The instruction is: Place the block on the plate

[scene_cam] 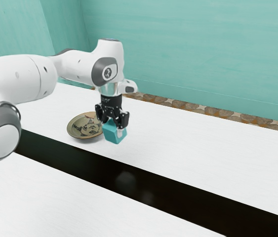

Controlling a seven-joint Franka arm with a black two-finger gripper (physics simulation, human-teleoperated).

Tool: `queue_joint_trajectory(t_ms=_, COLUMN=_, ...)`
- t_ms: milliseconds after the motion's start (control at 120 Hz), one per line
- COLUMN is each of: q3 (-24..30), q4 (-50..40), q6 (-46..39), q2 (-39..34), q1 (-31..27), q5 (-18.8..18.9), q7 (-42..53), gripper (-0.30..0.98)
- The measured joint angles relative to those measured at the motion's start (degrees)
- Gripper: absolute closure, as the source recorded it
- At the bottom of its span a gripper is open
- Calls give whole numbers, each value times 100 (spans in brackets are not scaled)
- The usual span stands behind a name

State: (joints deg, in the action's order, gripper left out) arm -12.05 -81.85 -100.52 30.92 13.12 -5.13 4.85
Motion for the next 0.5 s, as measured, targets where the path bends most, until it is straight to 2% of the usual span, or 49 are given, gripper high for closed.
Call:
queue_joint_trajectory(t_ms=275, q3=-639, q4=354, q6=274, q2=36, q1=-52, q5=93, q7=8, gripper=34)
queue_joint_trajectory(t_ms=500, q3=-709, q4=1051, q6=378, q2=508, q1=-339, q5=58, q7=16, gripper=34)
